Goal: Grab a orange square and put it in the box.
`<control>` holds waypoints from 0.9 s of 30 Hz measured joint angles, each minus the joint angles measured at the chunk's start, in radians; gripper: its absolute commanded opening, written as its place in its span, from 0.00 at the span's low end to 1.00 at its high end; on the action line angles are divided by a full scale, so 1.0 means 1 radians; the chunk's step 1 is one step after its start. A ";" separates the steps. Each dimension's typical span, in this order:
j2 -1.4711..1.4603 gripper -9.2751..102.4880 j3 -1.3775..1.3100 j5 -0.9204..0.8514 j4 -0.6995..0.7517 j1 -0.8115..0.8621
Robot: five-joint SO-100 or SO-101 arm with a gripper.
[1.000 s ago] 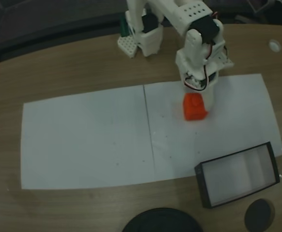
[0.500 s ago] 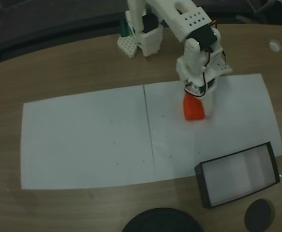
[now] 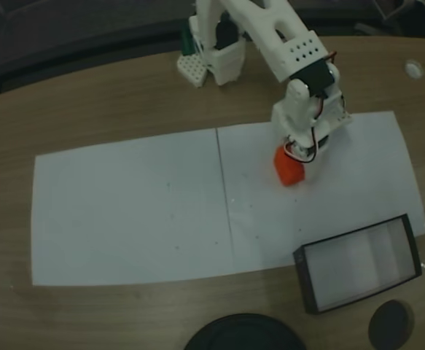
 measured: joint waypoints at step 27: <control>-0.104 0.17 -1.310 0.028 0.377 -0.080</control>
